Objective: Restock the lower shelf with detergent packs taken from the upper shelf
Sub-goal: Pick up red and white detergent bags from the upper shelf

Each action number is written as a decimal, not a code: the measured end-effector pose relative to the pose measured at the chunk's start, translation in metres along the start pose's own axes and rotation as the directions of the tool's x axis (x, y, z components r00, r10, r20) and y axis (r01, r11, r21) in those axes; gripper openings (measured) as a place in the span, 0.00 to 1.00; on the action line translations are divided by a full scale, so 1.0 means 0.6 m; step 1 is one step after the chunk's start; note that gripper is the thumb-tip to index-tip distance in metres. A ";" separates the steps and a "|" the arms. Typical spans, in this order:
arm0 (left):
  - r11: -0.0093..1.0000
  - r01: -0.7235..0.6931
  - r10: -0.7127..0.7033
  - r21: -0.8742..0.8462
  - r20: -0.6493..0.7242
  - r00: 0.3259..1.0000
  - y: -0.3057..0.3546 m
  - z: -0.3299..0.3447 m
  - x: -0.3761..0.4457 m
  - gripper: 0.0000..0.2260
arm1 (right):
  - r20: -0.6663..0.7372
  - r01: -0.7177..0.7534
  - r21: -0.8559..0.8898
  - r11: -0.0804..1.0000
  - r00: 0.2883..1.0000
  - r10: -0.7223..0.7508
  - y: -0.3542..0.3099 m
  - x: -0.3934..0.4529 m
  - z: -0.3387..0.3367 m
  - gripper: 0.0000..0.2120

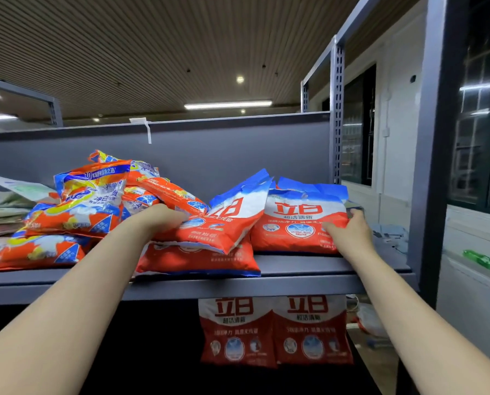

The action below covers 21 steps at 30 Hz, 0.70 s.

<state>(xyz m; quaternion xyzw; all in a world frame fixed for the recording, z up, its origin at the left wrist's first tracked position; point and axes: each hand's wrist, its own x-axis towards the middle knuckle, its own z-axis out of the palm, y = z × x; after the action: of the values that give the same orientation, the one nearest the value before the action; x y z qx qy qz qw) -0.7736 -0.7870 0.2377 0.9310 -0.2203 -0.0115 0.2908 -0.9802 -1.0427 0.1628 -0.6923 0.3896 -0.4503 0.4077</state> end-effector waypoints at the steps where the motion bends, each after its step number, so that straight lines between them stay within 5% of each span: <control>1: 1.000 0.007 -0.007 -0.007 0.002 1.000 -0.003 0.001 0.007 0.28 | -0.006 -0.018 0.009 1.000 1.000 0.018 0.000 0.002 -0.001 0.32; 7: 0.986 0.043 -0.043 -0.159 0.005 0.999 -0.006 0.011 0.033 0.30 | 0.170 -0.308 0.285 0.908 0.948 0.269 -0.022 0.016 -0.018 0.24; 11: 0.963 0.071 -0.052 -0.261 0.080 0.995 0.003 0.021 0.042 0.24 | 0.226 -0.350 0.434 0.830 0.934 0.276 -0.039 0.014 -0.026 0.18; 14: 0.964 0.043 -0.043 -0.264 0.005 0.999 0.010 0.029 0.048 0.19 | 0.096 -0.206 0.438 0.875 0.979 0.182 -0.041 0.001 -0.015 0.10; 17: 0.934 -0.111 0.070 -0.340 -0.131 0.989 0.017 0.035 0.054 0.14 | -0.128 0.024 0.250 0.968 0.992 0.009 -0.051 -0.017 -0.012 0.05; 21: 0.823 -0.462 0.261 -0.331 -0.502 0.825 0.036 0.044 0.021 0.08 | -0.271 0.277 0.069 0.959 0.930 -0.249 -0.081 -0.041 -0.031 0.10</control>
<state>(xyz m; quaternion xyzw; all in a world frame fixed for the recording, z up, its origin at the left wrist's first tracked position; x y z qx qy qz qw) -0.7751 -0.8222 0.2291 0.7584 -0.3182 0.2040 0.5310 -0.9965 -1.0069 0.2045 -0.6505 0.3190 -0.6077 0.3252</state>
